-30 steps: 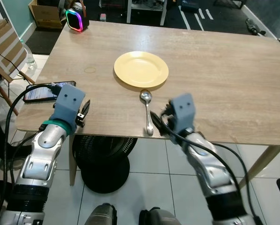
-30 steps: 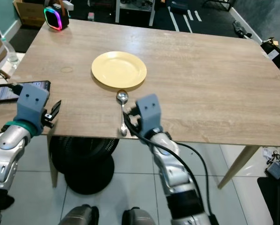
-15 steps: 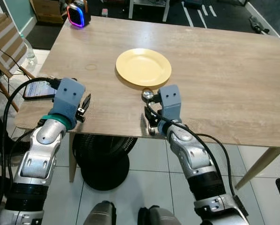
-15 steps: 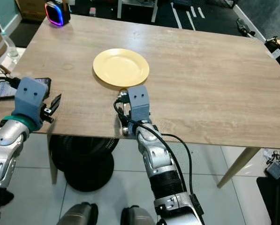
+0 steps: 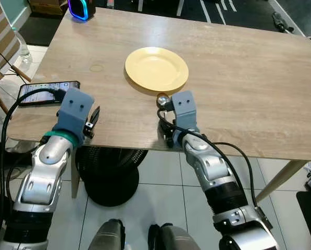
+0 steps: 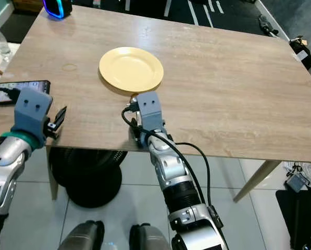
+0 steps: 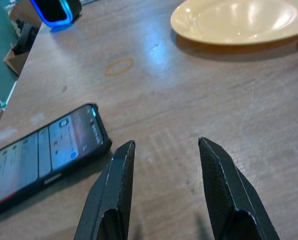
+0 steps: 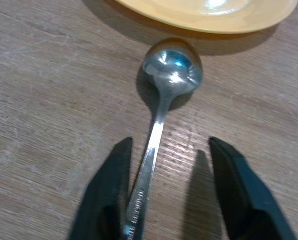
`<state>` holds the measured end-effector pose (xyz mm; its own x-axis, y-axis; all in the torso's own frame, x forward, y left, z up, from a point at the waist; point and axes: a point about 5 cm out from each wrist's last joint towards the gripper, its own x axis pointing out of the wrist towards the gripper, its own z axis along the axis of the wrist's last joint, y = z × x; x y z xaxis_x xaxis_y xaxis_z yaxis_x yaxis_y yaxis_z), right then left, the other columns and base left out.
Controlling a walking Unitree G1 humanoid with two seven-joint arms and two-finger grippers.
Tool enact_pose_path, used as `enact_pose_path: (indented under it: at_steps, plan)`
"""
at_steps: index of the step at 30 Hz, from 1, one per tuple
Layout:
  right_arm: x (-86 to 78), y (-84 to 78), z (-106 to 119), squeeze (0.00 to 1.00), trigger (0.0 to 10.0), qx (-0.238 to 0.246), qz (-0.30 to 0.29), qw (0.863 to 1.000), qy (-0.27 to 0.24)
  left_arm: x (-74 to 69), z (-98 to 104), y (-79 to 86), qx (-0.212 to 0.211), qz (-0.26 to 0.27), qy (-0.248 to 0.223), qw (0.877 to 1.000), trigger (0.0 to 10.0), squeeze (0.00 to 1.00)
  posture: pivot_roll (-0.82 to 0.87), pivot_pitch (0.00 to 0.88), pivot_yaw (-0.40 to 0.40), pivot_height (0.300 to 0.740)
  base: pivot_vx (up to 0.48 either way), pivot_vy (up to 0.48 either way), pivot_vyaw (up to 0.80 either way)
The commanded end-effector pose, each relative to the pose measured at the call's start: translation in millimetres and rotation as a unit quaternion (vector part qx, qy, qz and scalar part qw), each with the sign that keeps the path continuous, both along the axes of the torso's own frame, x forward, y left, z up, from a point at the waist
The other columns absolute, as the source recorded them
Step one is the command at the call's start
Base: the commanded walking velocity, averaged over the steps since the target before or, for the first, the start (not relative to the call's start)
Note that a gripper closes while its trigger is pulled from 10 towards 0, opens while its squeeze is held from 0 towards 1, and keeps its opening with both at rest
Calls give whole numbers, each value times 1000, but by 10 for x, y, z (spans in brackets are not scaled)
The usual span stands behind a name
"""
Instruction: Setting the table
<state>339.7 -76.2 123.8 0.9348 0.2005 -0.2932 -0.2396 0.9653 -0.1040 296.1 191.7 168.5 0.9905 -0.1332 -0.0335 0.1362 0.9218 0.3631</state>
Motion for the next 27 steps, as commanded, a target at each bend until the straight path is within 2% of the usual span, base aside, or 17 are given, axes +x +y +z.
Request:
enact_pose_path:
  at_steps: [1,5,8,9,10,11,14,20,22,24,25,26,27]
  plan:
    - [-44,-147,-244,0,0,-25,-24,998,57,-30,-43,6,-1,6,10,1000,10000,0,130,113,-90,740,0,0,0]
    - [-49,-261,-322,0,0,-12,-35,995,89,-38,-47,13,-2,9,11,1000,10000,0,125,113,-91,740,0,0,0]
    - [-54,-477,-427,0,0,7,-57,989,134,-47,-53,9,-3,10,13,1000,10000,0,119,111,-89,740,0,0,0]
    - [-54,-477,-427,0,0,7,-57,989,134,-47,-53,9,-3,10,13,1000,10000,0,119,111,-89,740,0,0,0]
    - [-51,-559,-453,0,0,13,-67,987,147,-49,-56,6,-3,9,14,1000,10000,0,119,111,-88,740,0,0,0]
    - [-51,-559,-453,0,0,13,-67,987,147,-49,-56,6,-3,9,14,1000,10000,0,119,111,-88,740,0,0,0]
    - [-31,-721,-479,0,0,20,-83,983,163,-49,-55,2,-3,9,15,1000,10000,0,118,111,-87,740,0,0,0]
    - [6,-852,-465,0,0,22,-97,982,164,-41,-49,13,-2,9,15,1000,10000,0,120,100,-79,740,0,0,0]
    - [49,-975,-407,0,0,25,-116,981,152,-32,-45,17,-1,8,15,1000,10000,0,124,94,-74,740,0,0,0]
    - [49,-975,-407,0,0,25,-116,981,152,-32,-45,17,-1,8,15,1000,10000,0,124,94,-74,740,0,0,0]
    - [87,-1059,-337,0,0,28,-132,982,133,-25,-40,16,-1,8,14,1000,10000,0,123,84,-67,740,0,0,0]
    - [87,-1059,-337,0,0,28,-132,982,133,-25,-40,16,-1,8,14,1000,10000,0,123,84,-67,740,0,0,0]
    - [152,-1178,-174,0,0,35,-151,984,90,-14,-30,14,-1,7,12,1000,10000,0,118,74,-59,740,0,0,0]
